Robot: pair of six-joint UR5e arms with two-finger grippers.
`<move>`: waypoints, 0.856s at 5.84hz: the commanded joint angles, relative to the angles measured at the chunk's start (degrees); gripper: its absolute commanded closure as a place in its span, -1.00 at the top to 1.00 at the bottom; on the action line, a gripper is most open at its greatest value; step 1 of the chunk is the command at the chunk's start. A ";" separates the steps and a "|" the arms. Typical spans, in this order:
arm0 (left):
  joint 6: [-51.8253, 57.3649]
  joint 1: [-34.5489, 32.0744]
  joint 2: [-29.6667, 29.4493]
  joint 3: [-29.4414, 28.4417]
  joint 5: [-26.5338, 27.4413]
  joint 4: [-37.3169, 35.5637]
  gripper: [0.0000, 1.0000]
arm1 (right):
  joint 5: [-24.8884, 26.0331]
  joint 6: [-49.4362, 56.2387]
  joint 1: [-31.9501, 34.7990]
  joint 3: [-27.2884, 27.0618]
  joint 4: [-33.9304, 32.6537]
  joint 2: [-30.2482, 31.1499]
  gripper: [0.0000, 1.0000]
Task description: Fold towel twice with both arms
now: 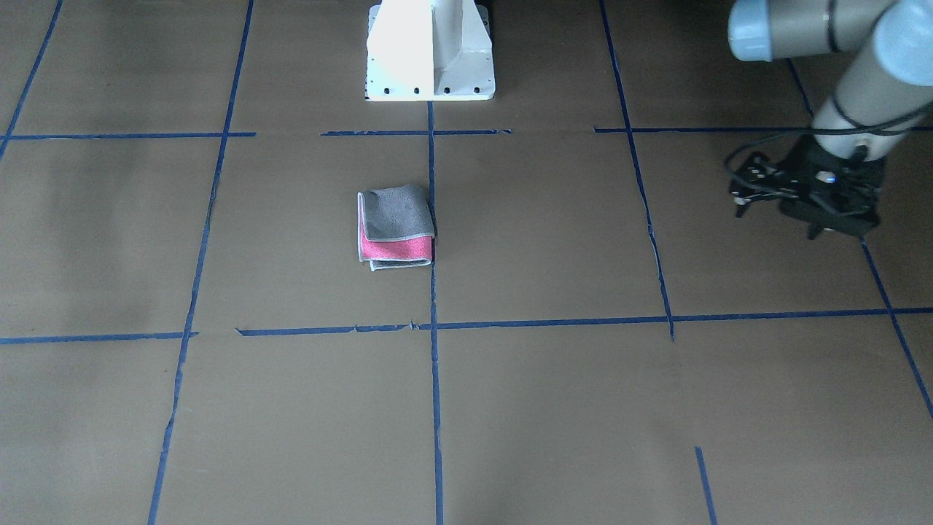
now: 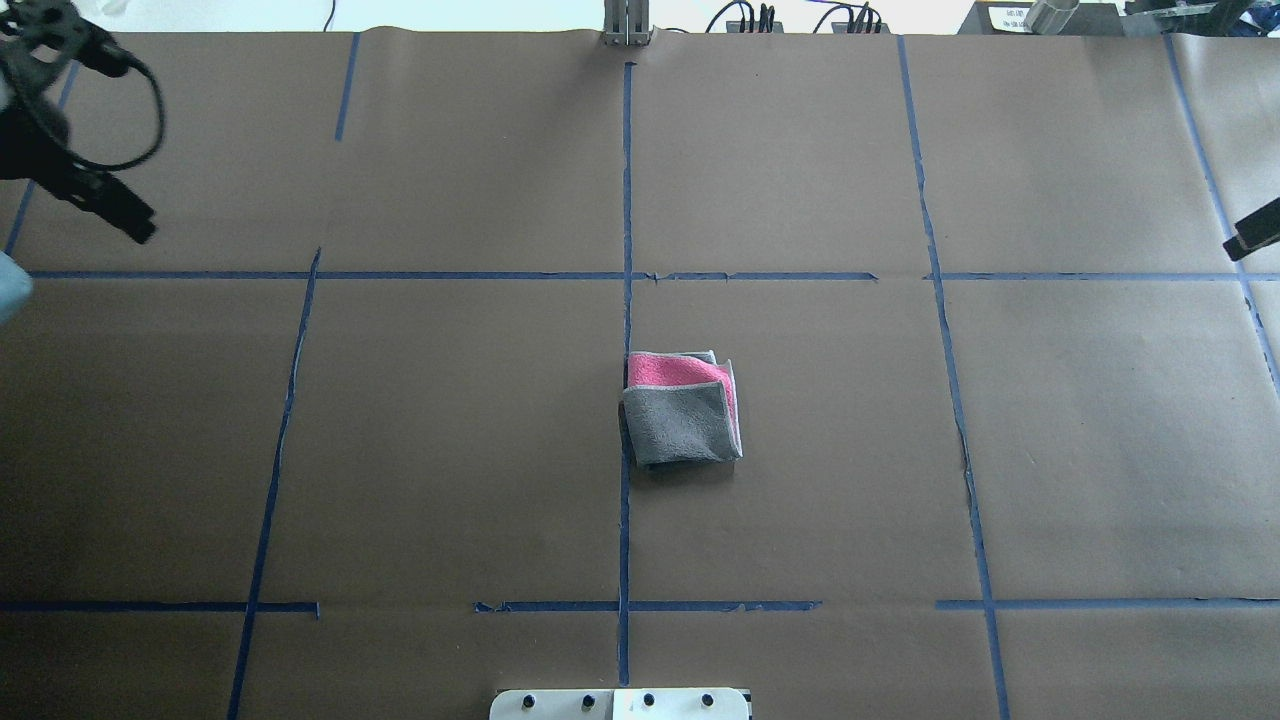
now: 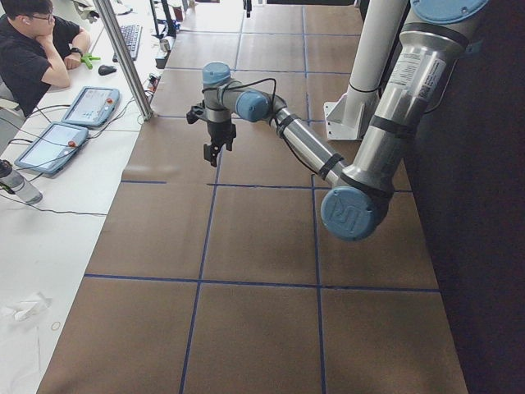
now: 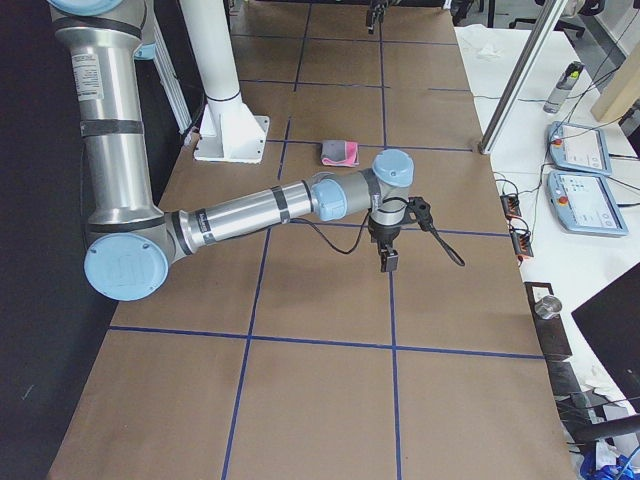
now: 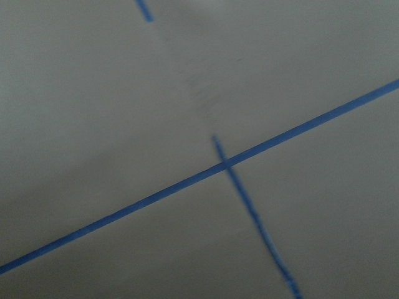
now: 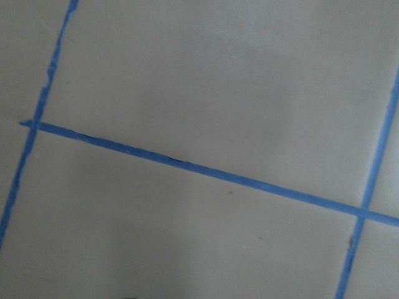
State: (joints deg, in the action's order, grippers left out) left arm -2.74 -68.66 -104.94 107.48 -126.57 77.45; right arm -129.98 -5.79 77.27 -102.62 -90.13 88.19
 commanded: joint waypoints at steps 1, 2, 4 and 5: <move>12.37 -10.51 9.44 -7.17 -7.97 0.33 1.00 | -0.01 1.92 5.24 0.22 0.04 8.28 1.00; 12.67 -10.88 13.58 -7.46 -8.34 0.33 1.00 | -0.10 1.83 7.00 0.49 0.04 9.01 1.00; 16.33 -20.78 19.31 -7.82 -8.25 1.38 1.00 | -0.10 1.92 7.10 0.58 0.04 10.59 1.00; 17.93 -21.25 21.59 -6.77 -8.25 1.21 1.00 | -0.36 1.83 7.11 0.58 0.04 10.60 1.00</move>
State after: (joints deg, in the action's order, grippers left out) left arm 13.41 -88.35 -85.77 100.03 -134.75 78.68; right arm -130.14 -3.91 84.32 -102.05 -90.09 98.56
